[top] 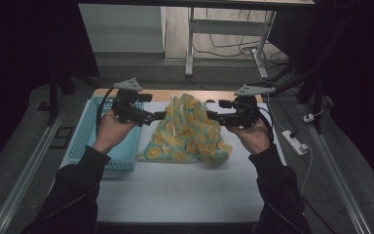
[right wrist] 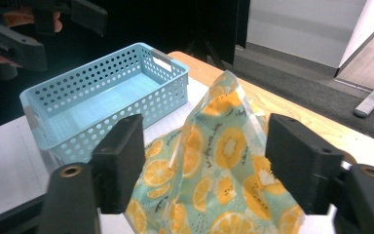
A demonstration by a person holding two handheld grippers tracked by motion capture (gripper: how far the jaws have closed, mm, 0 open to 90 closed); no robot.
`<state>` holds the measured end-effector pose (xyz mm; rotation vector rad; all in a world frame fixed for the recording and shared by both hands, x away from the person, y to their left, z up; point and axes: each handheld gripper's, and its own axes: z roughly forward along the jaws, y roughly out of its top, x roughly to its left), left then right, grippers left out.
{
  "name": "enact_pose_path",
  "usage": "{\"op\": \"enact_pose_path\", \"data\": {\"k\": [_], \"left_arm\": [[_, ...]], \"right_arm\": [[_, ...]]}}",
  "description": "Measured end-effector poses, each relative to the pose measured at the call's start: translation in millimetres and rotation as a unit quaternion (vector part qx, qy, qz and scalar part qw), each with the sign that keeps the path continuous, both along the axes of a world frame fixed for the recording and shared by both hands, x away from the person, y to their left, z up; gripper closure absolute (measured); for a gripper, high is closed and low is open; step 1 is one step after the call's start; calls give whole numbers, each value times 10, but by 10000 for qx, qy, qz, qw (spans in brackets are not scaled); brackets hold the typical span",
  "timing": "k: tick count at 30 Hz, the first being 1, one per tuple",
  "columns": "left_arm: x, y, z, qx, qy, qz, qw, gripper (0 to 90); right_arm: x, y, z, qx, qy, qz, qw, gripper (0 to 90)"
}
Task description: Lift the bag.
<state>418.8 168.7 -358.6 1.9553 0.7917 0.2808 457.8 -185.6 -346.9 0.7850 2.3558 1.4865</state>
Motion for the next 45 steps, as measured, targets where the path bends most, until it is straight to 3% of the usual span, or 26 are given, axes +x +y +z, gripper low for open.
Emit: {"op": "enact_pose_path", "data": {"k": [9, 18, 23, 34, 45], "left_arm": [[-245, 206, -370, -134, 280, 81, 9995, 16], [-540, 480, -699, -303, 458, 209, 9983, 0], [-723, 593, -818, -311, 512, 222, 9980, 0], [-1099, 730, -1022, -309, 620, 286, 9972, 0], [-1518, 985, -1208, -453, 689, 621, 9947, 0]], "right_arm": [[-131, 14, -194, 46, 84, 45, 9999, 198], [-302, -40, -422, -20, 168, -87, 9998, 64], [-404, -80, -541, -169, 229, -154, 9995, 26], [-648, -183, -713, -252, 78, -371, 9990, 0], [-931, -438, -905, -359, 171, -556, 9977, 0]]}}
